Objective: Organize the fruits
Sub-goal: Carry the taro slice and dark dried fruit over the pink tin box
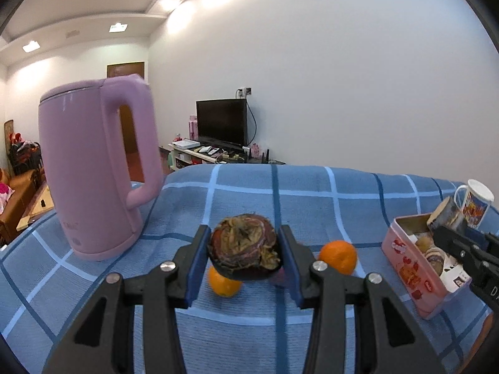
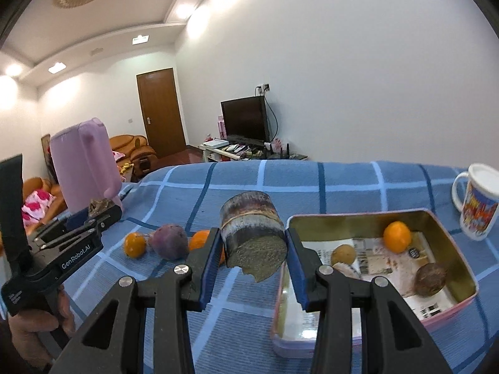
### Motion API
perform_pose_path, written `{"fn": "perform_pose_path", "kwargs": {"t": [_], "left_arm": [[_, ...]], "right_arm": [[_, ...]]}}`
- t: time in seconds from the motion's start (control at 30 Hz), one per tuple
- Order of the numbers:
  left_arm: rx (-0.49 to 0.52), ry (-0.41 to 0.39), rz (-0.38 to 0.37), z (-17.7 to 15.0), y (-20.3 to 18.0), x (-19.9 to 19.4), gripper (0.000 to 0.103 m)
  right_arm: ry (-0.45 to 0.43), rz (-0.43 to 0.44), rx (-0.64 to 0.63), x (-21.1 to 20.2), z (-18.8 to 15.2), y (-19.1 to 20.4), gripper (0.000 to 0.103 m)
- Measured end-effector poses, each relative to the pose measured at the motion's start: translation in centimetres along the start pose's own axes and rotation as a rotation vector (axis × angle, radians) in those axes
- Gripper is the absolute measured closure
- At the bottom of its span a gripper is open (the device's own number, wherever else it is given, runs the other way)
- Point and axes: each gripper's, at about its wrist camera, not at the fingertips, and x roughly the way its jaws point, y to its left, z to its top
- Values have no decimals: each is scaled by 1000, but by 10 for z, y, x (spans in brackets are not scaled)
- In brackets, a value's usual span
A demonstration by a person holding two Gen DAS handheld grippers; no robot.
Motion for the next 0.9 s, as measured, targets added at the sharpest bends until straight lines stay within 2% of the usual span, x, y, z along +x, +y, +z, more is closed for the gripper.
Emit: {"fn": "perform_pose_path", "kwargs": {"t": [0.53, 0.9], "left_arm": [[48, 7, -65, -3, -65, -9, 57], [43, 6, -106, -3, -91, -9, 57]], "right_arm": [[-22, -47, 8, -16, 0, -38, 60], [-33, -90, 20, -23, 0, -67, 60]]}}
